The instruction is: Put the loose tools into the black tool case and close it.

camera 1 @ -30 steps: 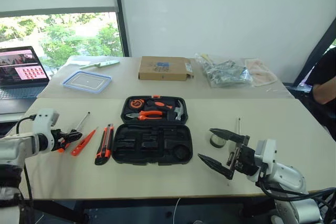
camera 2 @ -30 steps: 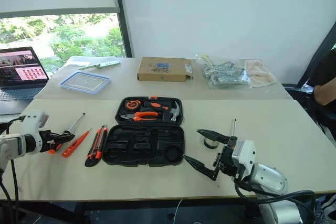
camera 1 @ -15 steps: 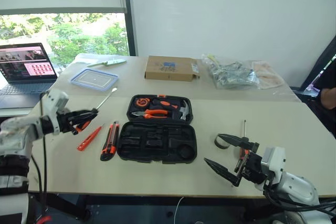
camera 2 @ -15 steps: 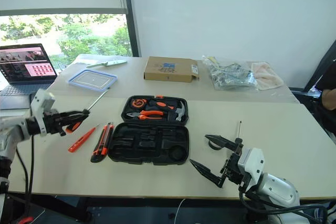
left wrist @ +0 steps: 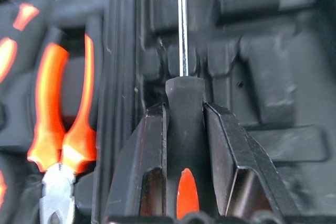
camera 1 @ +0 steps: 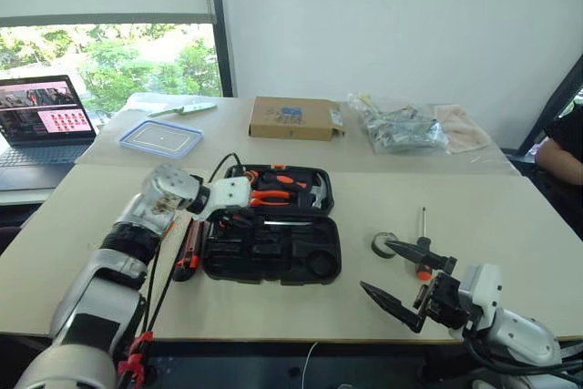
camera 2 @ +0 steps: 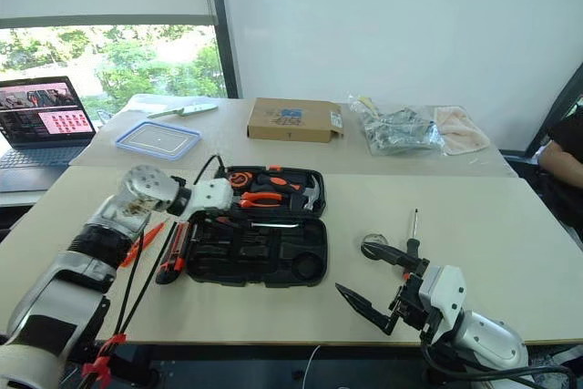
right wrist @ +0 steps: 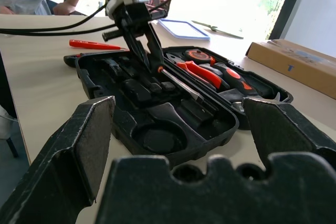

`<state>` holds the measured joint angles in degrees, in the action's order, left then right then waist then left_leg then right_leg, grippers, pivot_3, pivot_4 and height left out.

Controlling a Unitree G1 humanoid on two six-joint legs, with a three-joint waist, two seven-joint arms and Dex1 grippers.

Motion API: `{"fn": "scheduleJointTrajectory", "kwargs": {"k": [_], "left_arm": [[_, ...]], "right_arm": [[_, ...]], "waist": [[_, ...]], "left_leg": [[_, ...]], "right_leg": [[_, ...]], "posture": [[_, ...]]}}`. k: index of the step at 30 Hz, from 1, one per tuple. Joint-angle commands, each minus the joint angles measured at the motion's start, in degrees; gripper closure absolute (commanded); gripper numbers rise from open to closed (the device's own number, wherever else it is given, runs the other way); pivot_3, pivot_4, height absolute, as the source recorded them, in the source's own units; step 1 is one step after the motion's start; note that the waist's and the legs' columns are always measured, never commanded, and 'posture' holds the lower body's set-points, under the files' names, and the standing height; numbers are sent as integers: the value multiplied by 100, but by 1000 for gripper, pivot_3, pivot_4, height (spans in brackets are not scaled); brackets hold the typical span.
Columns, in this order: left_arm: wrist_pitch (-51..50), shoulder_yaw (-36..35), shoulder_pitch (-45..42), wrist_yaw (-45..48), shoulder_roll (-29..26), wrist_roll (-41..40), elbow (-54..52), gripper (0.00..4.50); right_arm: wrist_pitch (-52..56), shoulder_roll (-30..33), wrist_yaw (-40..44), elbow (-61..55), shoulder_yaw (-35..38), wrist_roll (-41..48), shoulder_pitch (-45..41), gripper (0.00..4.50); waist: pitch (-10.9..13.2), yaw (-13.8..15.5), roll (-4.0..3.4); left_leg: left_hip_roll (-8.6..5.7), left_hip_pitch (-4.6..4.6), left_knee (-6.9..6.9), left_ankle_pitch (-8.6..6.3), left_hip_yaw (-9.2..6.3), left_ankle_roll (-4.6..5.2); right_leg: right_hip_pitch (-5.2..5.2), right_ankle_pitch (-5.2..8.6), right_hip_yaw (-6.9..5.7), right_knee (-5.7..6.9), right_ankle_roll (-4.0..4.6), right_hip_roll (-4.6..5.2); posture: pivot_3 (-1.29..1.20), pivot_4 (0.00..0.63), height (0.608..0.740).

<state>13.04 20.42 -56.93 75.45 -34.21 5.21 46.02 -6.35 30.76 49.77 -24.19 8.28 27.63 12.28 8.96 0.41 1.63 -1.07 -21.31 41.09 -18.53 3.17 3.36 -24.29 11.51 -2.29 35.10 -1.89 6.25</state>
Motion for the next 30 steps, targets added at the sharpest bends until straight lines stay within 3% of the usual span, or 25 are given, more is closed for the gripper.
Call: {"fn": "scheduleJointTrajectory", "kwargs": {"k": [1, 9, 19, 21, 24, 30], "left_arm": [[399, -6, -332, -425, 128, 350, 476, 3861], [845, 74, -460, -345, 299, 612, 817, 3861], [571, 9, -403, -342, 403, 649, 657, 3861], [489, -87, -419, -324, 424, 537, 573, 2893], [463, -382, -491, -257, 488, 201, 356, 2058], [-159, -928, -493, 257, 445, -587, -141, 2058]], "right_arm": [[-226, -67, -53, -201, 136, 3, 75, 0], [-325, -137, -73, -264, 120, -38, 265, 0], [-404, -177, -79, -198, 124, -41, 289, 0], [-405, -184, -77, -193, 118, -43, 284, 0], [-405, -192, -73, -191, 104, -46, 287, 0], [-383, -213, -91, -171, 71, -76, 268, 0]], "waist": [[0, 19, 0], [0, 35, 0], [0, 44, 0], [0, 49, 0], [0, 65, -1], [0, 21, -2]], "left_leg": [[0, -3, 8, -1, 0, 2], [-7, -19, 64, -20, 2, 35], [-7, -18, 67, -19, 2, 32], [-8, -18, 67, -19, 1, 32], [-9, -17, 68, -19, 0, 32], [-7, -43, 77, -17, -2, 30]], "right_leg": [[0, -1, -1, -2, -4, 1], [9, -7, 2, -3, -33, 15], [9, -8, 2, -1, -33, 16], [10, -8, 2, -1, -33, 16], [12, -8, 1, -1, -34, 18], [-6, -11, -2, 10, -38, 16]], "posture": [[0, 150, 740], [0, 150, 740], [0, 150, 740], [0, 150, 740], [0, 150, 740], [0, 150, 740]]}}
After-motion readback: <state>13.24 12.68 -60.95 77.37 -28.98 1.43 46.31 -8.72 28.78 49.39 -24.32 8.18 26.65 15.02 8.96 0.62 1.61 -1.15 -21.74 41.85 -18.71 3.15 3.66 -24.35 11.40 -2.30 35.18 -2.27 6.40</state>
